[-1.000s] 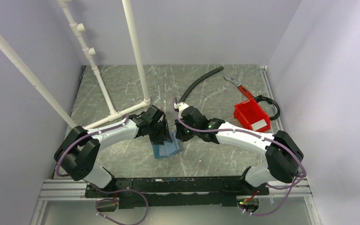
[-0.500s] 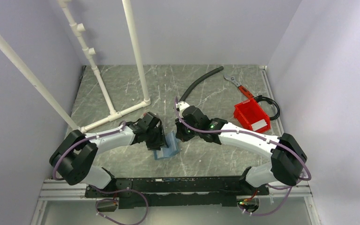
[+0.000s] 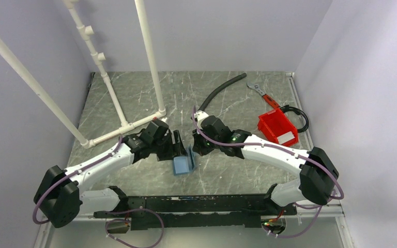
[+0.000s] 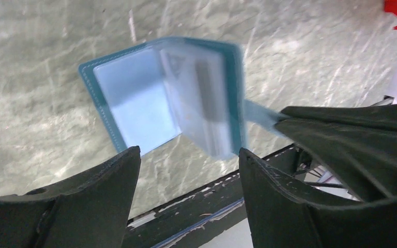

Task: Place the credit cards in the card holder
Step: Open the card holder at the center of the board.

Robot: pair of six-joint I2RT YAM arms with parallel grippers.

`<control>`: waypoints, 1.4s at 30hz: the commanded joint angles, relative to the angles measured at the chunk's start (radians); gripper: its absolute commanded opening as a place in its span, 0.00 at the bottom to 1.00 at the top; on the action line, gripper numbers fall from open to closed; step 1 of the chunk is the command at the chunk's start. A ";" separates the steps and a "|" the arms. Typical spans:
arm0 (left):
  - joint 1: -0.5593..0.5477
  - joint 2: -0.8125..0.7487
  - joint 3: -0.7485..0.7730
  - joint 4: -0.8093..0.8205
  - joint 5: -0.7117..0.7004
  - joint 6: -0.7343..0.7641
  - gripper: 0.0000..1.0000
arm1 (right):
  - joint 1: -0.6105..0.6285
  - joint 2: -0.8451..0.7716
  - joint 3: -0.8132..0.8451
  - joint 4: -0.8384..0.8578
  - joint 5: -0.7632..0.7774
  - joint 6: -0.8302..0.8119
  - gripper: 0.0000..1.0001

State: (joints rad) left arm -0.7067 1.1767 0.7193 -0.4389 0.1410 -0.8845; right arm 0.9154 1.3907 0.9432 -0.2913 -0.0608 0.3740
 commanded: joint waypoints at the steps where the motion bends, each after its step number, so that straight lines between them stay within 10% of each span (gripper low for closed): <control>1: -0.004 0.050 0.075 -0.010 0.028 0.027 0.75 | 0.003 -0.025 0.054 0.042 -0.012 -0.003 0.00; 24: 0.051 0.043 -0.031 0.024 -0.024 -0.055 0.77 | -0.171 -0.010 -0.226 0.193 -0.081 0.089 0.00; 42: 0.127 0.182 -0.164 0.251 0.171 -0.110 0.46 | -0.243 0.082 -0.299 0.264 -0.095 0.085 0.00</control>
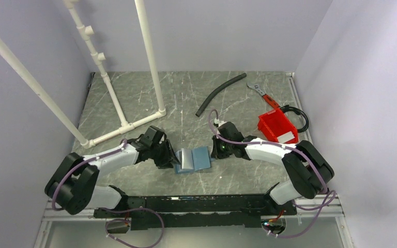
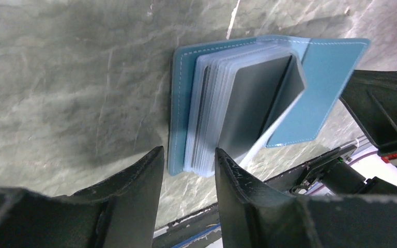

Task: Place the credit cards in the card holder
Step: Open the card holder at the center of the board.

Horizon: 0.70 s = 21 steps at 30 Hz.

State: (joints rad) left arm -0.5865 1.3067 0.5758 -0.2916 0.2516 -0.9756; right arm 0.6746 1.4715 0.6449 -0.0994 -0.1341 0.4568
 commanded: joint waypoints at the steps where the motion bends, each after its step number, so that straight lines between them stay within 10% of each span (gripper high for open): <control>1: 0.009 0.067 -0.031 0.132 0.070 -0.025 0.44 | -0.003 0.002 -0.002 0.076 -0.024 0.002 0.00; 12: 0.011 0.129 -0.094 0.358 0.133 -0.051 0.17 | -0.004 0.052 0.007 0.071 -0.013 -0.039 0.02; 21: 0.011 0.016 -0.070 0.300 0.109 -0.012 0.00 | 0.056 -0.047 0.224 -0.302 0.328 -0.157 0.68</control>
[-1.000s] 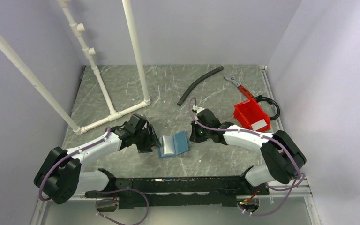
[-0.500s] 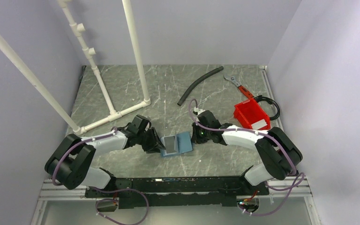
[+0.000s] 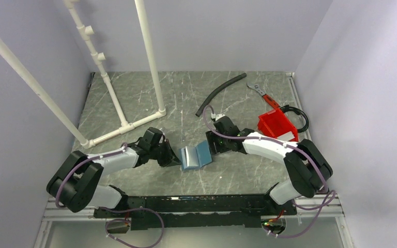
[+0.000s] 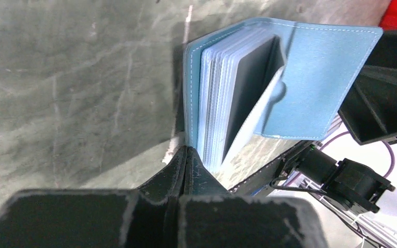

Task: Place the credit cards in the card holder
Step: Open the card holder at the center of the board.

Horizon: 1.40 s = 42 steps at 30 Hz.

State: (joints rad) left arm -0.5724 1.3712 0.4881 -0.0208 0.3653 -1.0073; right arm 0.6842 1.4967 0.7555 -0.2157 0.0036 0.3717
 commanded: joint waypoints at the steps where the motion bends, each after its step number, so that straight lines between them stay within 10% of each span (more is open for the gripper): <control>1: -0.003 -0.047 0.014 0.039 0.002 0.013 0.00 | 0.070 -0.086 0.139 -0.210 0.229 -0.077 0.74; 9: -0.002 -0.063 0.001 0.126 0.059 -0.020 0.00 | 0.284 -0.103 0.280 -0.245 0.220 -0.017 0.92; 25: -0.003 -0.157 0.076 -0.034 0.034 -0.012 0.00 | 0.242 -0.053 0.133 0.011 0.049 0.120 0.93; 36: 0.014 -0.089 0.062 -0.124 -0.037 -0.013 0.46 | 0.103 0.013 -0.066 0.196 -0.026 0.183 0.30; 42: 0.034 0.009 0.029 0.066 0.076 -0.016 0.46 | 0.019 0.136 -0.143 0.333 -0.149 0.187 0.12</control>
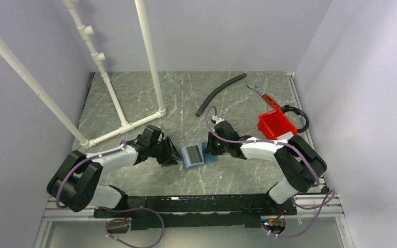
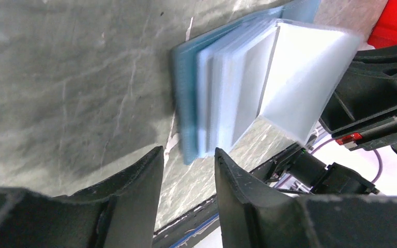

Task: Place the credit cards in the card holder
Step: Open the card holder at the center of the board.

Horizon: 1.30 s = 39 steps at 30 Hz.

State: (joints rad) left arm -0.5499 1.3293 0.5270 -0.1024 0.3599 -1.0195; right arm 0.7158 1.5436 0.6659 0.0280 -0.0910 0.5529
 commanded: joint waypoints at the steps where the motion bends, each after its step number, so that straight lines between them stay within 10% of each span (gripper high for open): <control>1: 0.011 0.070 -0.007 0.176 0.106 -0.002 0.44 | -0.015 0.097 -0.061 0.105 -0.065 0.010 0.11; 11: 0.012 0.157 -0.062 0.505 0.246 -0.067 0.20 | -0.019 0.136 -0.053 0.133 -0.104 0.006 0.05; 23: 0.011 0.155 0.037 0.532 0.231 -0.039 0.27 | -0.019 0.160 -0.053 0.181 -0.188 0.032 0.07; 39: 0.012 0.238 0.099 0.348 0.163 0.007 0.42 | -0.052 -0.028 -0.001 -0.020 -0.163 -0.051 0.48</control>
State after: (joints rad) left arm -0.5381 1.5524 0.6167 0.2691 0.5404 -1.0397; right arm 0.6708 1.5875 0.6460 0.1951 -0.2897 0.5720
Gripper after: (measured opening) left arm 0.409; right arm 0.430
